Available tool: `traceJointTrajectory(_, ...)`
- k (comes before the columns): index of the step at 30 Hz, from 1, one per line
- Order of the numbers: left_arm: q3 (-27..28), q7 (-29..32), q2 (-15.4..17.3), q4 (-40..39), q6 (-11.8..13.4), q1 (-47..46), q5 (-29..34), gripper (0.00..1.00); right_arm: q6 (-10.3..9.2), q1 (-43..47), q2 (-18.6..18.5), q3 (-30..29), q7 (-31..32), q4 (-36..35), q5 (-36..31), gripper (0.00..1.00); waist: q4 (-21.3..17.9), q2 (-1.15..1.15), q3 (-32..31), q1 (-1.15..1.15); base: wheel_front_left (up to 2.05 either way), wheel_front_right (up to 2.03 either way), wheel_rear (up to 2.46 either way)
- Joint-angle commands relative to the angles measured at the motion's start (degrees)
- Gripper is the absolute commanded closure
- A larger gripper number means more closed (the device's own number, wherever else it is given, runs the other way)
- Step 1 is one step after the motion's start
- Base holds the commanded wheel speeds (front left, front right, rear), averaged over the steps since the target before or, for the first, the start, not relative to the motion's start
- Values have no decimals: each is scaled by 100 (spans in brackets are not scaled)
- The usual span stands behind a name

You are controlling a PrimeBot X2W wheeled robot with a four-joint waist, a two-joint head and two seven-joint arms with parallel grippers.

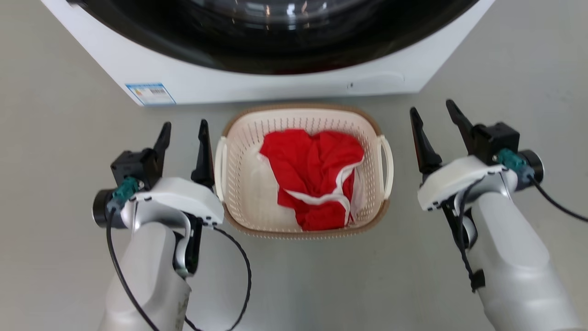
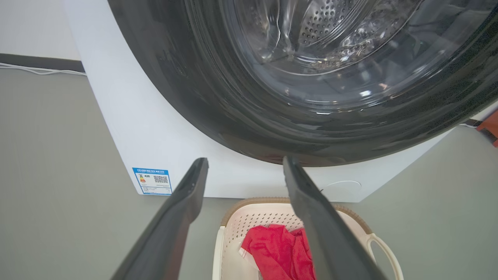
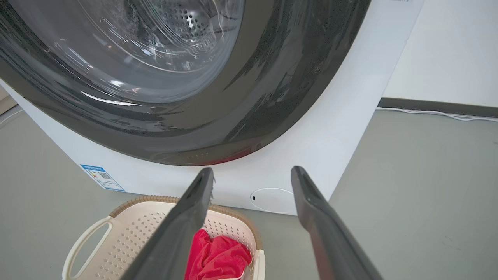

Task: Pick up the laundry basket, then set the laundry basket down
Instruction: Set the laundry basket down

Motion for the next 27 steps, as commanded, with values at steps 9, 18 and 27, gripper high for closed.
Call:
traceJointTrajectory(9, 71, -35, 99, -588, -14, 691, -259, 0, 35, 765, 68, -127, -69, -601, -260, 0, 177, 0, -946, 0, 0, 0, 0)
traceJointTrajectory(18, 166, -35, 99, -822, 12, 1336, -293, 0, 35, 1433, 68, -261, -67, -903, -312, 0, 194, 0, -1658, 0, 0, 0, 0)
traceJointTrajectory(27, 289, -35, 99, -718, 35, 1770, -243, 0, 35, 2031, 68, -264, 372, -1238, -281, 0, 179, 0, -2292, 0, 0, 0, 0)
